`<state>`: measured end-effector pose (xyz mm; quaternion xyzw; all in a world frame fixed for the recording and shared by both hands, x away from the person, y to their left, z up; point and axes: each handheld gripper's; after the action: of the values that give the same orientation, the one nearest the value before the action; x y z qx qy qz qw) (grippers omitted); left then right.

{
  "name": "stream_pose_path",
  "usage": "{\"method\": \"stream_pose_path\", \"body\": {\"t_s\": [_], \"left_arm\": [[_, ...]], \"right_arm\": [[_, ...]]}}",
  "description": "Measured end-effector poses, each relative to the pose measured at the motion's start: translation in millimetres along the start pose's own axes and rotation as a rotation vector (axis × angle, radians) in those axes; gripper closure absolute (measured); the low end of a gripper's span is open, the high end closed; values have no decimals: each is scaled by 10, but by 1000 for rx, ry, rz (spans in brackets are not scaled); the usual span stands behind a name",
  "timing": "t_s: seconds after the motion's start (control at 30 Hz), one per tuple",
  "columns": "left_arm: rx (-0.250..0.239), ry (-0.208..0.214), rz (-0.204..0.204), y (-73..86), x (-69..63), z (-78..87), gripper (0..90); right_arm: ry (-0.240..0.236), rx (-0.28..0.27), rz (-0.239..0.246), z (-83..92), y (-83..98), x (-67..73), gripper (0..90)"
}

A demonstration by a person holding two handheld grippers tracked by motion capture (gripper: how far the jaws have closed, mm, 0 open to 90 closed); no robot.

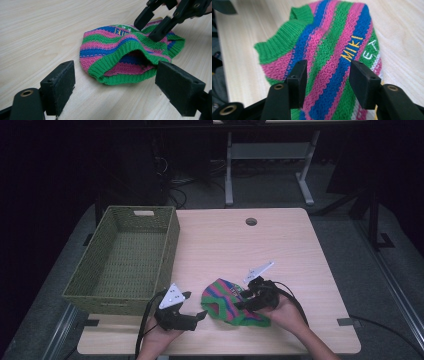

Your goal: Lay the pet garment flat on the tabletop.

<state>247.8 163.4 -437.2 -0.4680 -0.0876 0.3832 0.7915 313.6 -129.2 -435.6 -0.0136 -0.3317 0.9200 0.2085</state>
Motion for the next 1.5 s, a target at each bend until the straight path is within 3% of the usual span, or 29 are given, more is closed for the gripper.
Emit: {"method": "stream_pose_path", "body": {"t_s": [0.07,0.33,0.47,0.6,0.63,0.8,1.13,1.27,1.3,1.37,1.4,1.43,1.5], "left_arm": [[1,0,1,1,-1,0,159],[8,-3,-2,6,-1,-12,159],[11,-4,-2,5,0,-22,159],[13,-1,0,8,-4,-31,159],[15,-1,-1,9,-3,-31,159],[13,-3,-1,7,8,-21,159],[10,0,2,8,13,-15,159],[13,-2,-5,4,9,-11,159],[10,1,-2,6,14,-11,159],[12,0,0,8,16,-13,159],[12,0,0,8,16,-13,159],[11,-1,0,6,17,-8,159],[6,-1,1,4,17,-3,159]], "right_arm": [[-7,-6,-6,30,2,3,469],[-40,-45,82,197,-36,187,462],[-64,-31,147,144,-54,272,438],[-92,-25,182,81,-68,316,433],[-99,-18,216,37,-86,351,431],[-110,-7,238,-26,-131,415,433],[-88,14,278,-132,-225,505,444],[-52,41,297,-213,-246,525,496],[-23,63,297,-267,-242,505,569],[-17,79,292,-291,-236,485,651],[-17,79,292,-291,-236,485,651],[-2,82,285,-289,-235,464,752],[7,73,281,-257,-239,459,800]]}}
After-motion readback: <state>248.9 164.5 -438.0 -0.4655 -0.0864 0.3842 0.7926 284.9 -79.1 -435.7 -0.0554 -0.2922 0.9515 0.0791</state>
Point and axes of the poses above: each handheld gripper's, and its own axes: z roughly backward along the jaws, y roughly out of its underside, x roughly to its left, and after that the axes turned 9 degrees about z, right-handed
